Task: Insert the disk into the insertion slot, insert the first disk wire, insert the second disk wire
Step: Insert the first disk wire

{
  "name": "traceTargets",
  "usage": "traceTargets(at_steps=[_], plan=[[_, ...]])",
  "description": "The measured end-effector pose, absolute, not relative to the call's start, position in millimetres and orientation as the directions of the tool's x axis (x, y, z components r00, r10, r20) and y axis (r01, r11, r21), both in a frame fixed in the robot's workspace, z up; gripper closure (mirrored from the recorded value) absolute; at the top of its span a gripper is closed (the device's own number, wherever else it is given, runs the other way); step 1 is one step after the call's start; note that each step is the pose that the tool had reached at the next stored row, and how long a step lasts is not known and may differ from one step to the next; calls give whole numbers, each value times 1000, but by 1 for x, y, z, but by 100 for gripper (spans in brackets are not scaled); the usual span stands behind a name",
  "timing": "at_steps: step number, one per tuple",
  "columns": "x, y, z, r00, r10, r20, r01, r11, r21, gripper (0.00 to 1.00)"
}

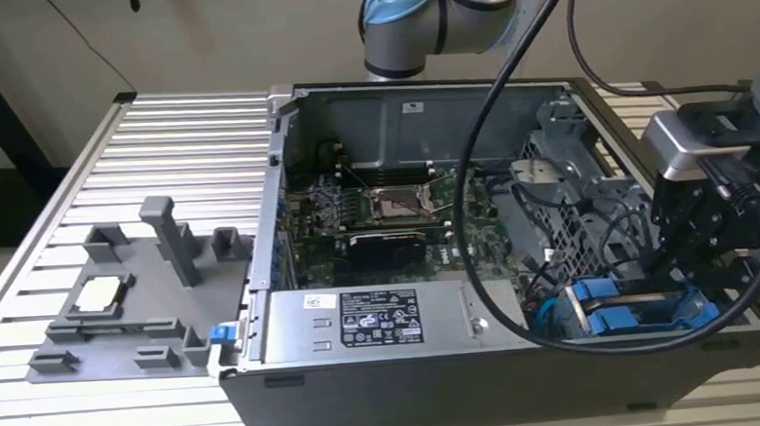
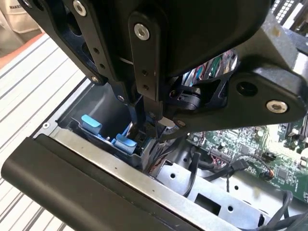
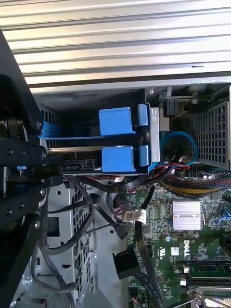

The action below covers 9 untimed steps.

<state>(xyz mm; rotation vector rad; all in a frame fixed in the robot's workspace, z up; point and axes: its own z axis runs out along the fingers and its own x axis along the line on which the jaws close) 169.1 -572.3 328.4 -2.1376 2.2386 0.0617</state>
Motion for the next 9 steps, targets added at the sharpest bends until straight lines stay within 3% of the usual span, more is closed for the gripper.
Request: traceTargets(at_steps=[3, 4, 9], plan=[[169, -572, 327, -48, -997, -60, -999, 48, -1, 80], [169, -572, 328, -48, -997, -59, -999, 48, 1, 74], [169, -572, 347, -48, -997, -59, -999, 48, 5, 74]])
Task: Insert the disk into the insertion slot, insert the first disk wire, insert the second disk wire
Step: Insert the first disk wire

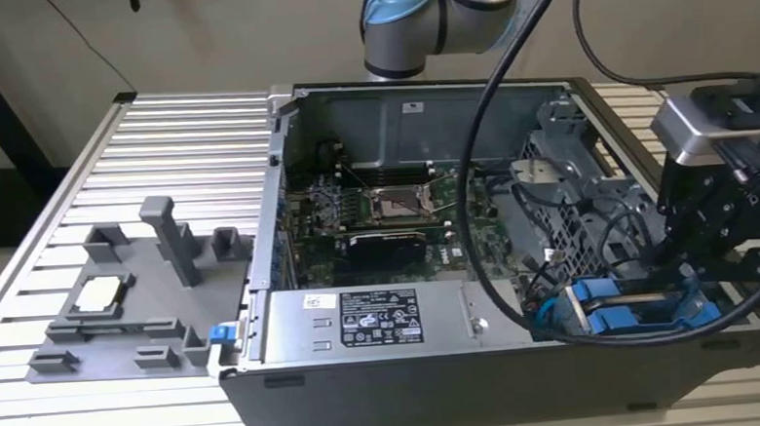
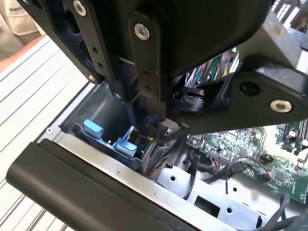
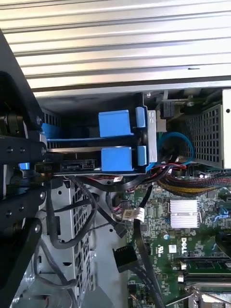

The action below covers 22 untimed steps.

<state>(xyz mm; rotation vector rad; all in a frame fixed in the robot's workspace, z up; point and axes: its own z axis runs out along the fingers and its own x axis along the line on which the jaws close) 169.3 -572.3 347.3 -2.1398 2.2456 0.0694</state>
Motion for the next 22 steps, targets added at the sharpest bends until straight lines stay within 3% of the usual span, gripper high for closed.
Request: traceTargets(at_steps=[9, 22], plan=[[169, -572, 385, -48, -997, -59, -999, 48, 6, 74], [167, -556, 387, -49, -997, -59, -999, 48, 6, 74]])
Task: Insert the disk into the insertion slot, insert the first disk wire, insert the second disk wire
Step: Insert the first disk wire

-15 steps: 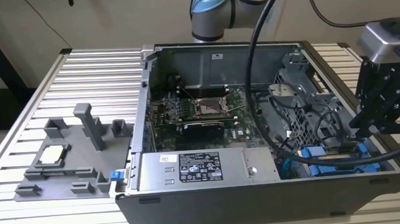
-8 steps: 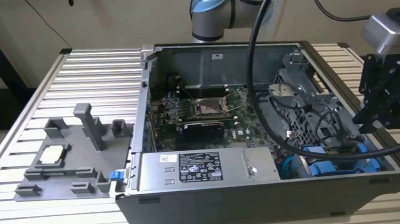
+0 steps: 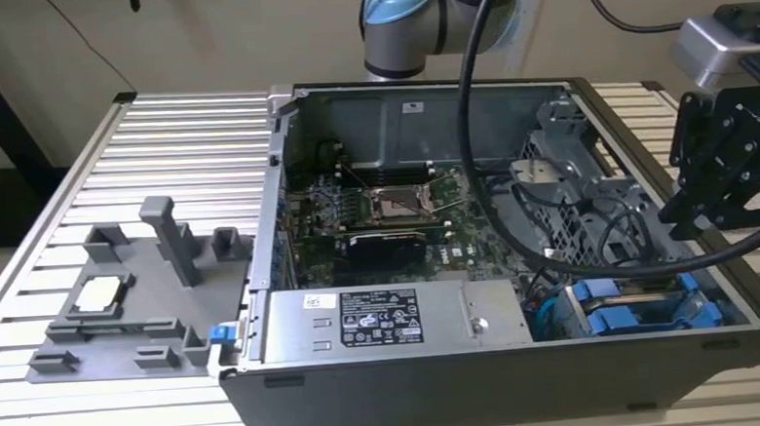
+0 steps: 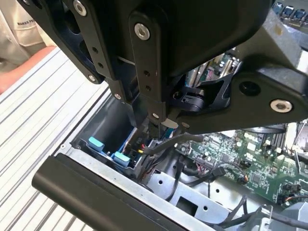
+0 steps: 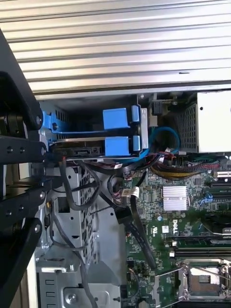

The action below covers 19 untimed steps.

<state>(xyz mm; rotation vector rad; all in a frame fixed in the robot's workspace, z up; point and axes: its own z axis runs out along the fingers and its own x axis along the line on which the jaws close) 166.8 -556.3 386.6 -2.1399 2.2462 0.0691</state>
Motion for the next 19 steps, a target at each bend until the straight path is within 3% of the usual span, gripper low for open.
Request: traceTargets(at_steps=[11, 19], plan=[[161, -525, 387, -49, -997, -59, -999, 48, 6, 74], [140, -522, 387, -49, -997, -59, -999, 48, 5, 74]])
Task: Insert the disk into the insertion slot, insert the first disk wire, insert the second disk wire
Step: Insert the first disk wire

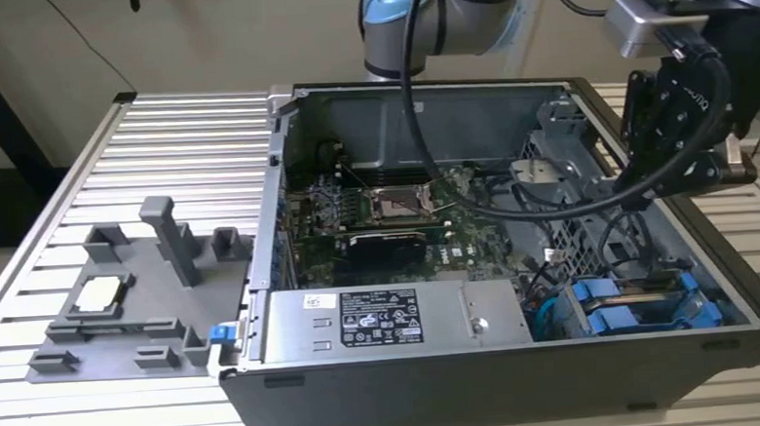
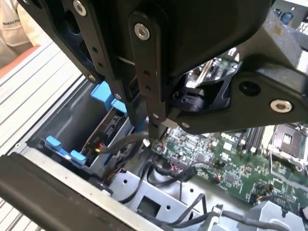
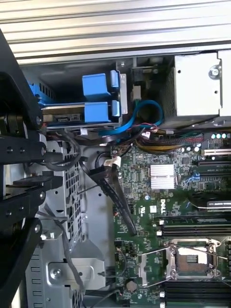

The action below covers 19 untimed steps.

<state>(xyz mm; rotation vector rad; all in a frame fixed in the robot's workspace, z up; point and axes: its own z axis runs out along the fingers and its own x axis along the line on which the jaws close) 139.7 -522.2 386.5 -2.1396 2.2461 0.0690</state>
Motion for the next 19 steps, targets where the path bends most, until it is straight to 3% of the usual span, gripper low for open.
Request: traceTargets(at_steps=[19], plan=[[108, -522, 386, 13, -998, -54, -1000, -14, 2, 74]])
